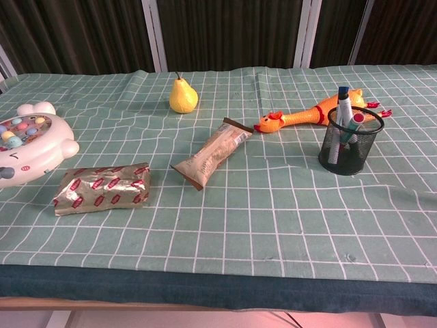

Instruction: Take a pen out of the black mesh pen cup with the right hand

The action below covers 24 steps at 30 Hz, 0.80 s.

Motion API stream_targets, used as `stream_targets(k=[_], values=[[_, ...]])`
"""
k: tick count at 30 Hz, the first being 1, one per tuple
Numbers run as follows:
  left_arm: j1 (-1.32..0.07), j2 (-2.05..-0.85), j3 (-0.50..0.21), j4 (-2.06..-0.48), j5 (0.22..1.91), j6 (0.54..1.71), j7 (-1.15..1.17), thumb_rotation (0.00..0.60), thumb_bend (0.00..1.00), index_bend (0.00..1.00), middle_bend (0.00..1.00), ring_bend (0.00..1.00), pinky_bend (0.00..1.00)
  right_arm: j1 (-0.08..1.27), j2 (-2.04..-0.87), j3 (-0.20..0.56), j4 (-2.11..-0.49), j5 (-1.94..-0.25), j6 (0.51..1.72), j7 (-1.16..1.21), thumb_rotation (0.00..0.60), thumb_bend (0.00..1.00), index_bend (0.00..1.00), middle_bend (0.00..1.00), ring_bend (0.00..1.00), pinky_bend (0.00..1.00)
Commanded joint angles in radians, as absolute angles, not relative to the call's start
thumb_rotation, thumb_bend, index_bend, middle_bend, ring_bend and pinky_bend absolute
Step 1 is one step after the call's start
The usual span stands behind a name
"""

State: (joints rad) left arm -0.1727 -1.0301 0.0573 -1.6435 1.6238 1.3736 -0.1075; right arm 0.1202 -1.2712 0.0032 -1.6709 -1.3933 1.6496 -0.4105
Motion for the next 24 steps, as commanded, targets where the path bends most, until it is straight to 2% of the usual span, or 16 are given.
stream_targets(k=[1, 9, 12, 15, 20, 24], values=[[-0.173, -1.032, 0.057, -1.641, 1.625, 1.373, -0.106, 0.6, 0.46, 0.25, 0.17, 0.12, 0.36, 0.118, -1.266, 0.009, -1.681, -1.389, 1.631, -0.417, 0.6, 0.16, 0.25, 0.24, 0.17, 0.35], [-0.175, -1.03, 0.06, -1.645, 1.627, 1.37, -0.105, 0.6, 0.46, 0.25, 0.17, 0.12, 0.36, 0.132, -1.256, 0.039, -1.7, -1.413, 1.596, -0.384, 0.6, 0.16, 0.25, 0.24, 0.17, 0.35], [-0.174, -1.027, 0.061, -1.646, 1.625, 1.37, -0.109, 0.6, 0.46, 0.25, 0.17, 0.12, 0.36, 0.156, -1.251, 0.066, -1.716, -1.412, 1.568, -0.387, 0.6, 0.16, 0.26, 0.24, 0.21, 0.35], [-0.168, -1.025, 0.06, -1.648, 1.629, 1.385, -0.112, 0.6, 0.46, 0.25, 0.17, 0.12, 0.36, 0.194, -1.247, 0.104, -1.74, -1.396, 1.524, -0.401, 0.6, 0.16, 0.28, 0.29, 0.32, 0.41], [-0.172, -1.026, 0.063, -1.644, 1.628, 1.375, -0.116, 0.6, 0.46, 0.25, 0.17, 0.12, 0.36, 0.288, -1.225, 0.181, -1.805, -1.273, 1.376, -0.472, 0.6, 0.16, 0.3, 0.46, 0.5, 0.53], [-0.171, -1.024, 0.06, -1.643, 1.625, 1.38, -0.122, 0.6, 0.46, 0.25, 0.17, 0.12, 0.36, 0.363, -1.223, 0.216, -1.826, -1.192, 1.269, -0.531, 0.6, 0.16, 0.36, 0.59, 0.63, 0.61]])
